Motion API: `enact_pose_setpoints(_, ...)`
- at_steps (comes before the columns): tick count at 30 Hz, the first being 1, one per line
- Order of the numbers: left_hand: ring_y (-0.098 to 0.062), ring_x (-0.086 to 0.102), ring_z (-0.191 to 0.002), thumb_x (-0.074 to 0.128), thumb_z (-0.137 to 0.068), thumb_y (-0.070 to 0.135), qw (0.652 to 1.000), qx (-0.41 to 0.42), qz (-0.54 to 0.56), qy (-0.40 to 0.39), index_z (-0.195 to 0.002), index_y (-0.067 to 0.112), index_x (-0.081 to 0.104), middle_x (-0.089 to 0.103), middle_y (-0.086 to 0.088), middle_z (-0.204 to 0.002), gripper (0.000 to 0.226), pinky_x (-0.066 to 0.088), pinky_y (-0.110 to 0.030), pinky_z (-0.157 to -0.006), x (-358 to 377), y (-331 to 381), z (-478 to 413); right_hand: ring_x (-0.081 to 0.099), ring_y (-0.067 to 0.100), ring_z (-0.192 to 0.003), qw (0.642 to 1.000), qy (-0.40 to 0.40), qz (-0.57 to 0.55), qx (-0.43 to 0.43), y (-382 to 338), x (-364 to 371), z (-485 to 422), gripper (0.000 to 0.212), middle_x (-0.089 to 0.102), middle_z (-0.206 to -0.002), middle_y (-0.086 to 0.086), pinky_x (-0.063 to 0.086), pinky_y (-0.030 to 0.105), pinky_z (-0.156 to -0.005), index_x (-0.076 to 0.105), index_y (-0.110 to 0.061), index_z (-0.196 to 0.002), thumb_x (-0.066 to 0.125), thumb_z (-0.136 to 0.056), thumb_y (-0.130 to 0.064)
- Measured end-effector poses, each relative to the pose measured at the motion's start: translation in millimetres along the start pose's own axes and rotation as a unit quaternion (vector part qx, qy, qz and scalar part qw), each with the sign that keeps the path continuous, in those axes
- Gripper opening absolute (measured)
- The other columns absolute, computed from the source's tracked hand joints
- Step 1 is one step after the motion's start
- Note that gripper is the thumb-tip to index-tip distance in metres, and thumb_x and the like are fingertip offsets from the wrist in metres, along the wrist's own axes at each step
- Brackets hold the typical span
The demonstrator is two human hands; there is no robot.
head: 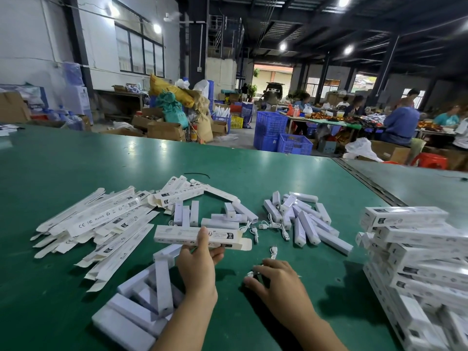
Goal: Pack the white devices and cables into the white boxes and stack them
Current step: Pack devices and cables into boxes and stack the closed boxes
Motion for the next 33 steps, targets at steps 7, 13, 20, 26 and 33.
enact_pose_setpoints(7, -0.016, 0.070, -0.058, 0.063, -0.097, 0.027, 1.000, -0.005, -0.006, -0.009, -0.100, 0.009, 0.060, 0.072, -0.013, -0.093, 0.019, 0.053, -0.022, -0.047, 1.1, -2.7, 0.3, 0.043, 0.014, -0.128, 1.000, 0.004, 0.008, -0.004, -9.3, 8.2, 0.7, 0.048, 0.056, -0.134, -0.008, 0.040, 0.026, -0.100, 0.068, -0.024, -0.116, 0.043, -0.092, -0.058)
enact_pose_setpoints(13, -0.018, 0.070, -0.061, 0.063, -0.097, 0.026, 1.000, -0.005, -0.015, -0.015, -0.108, 0.006, 0.061, 0.072, -0.013, -0.095, 0.023, 0.053, -0.022, -0.046, 1.8, -5.5, 0.5, 0.047, 0.012, -0.118, 0.998, 0.007, 0.048, 0.040, -11.6, 8.7, -2.0, 0.060, 0.062, -0.113, -0.011, 0.043, 0.027, -0.089, 0.070, -0.022, -0.109, 0.050, -0.082, -0.072)
enact_pose_setpoints(20, -0.017, 0.069, -0.061, 0.063, -0.097, 0.027, 0.999, -0.011, -0.023, -0.019, -0.107, 0.006, 0.061, 0.072, -0.013, -0.093, 0.023, 0.053, -0.022, -0.047, 1.1, -7.6, -0.7, 0.049, 0.018, -0.110, 1.000, 0.028, -0.004, 0.006, -12.6, 7.7, -1.1, 0.034, 0.062, -0.107, -0.006, 0.036, 0.019, -0.092, 0.073, -0.020, -0.105, 0.055, -0.088, -0.043)
enact_pose_setpoints(26, -0.022, 0.070, -0.067, 0.063, -0.097, 0.027, 0.999, -0.016, -0.029, -0.021, -0.112, 0.003, 0.061, 0.073, -0.015, -0.096, 0.028, 0.054, -0.023, -0.048, 0.9, -10.0, -1.6, 0.049, 0.017, -0.119, 0.999, -0.002, 0.034, -0.037, -15.0, 2.0, -0.9, 0.039, 0.056, -0.131, -0.009, 0.036, 0.024, -0.102, 0.071, -0.026, -0.108, 0.049, -0.093, -0.053)
enact_pose_setpoints(33, -0.020, 0.070, -0.062, 0.063, -0.097, 0.027, 0.999, -0.022, -0.031, -0.022, -0.106, 0.005, 0.061, 0.073, -0.015, -0.094, 0.024, 0.054, -0.023, -0.048, 0.2, -9.3, -0.8, 0.051, 0.019, -0.115, 0.999, -0.008, 0.018, -0.046, -16.8, -0.8, 1.2, 0.027, 0.063, -0.111, -0.002, 0.039, 0.023, -0.095, 0.073, -0.018, -0.093, 0.050, -0.089, -0.031)
Point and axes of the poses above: each hand's wrist, its own z-axis away from the middle knuckle, its own x-axis out of the palm, y = z × x, the point moved 5 cm from there along -z, towards the middle knuckle
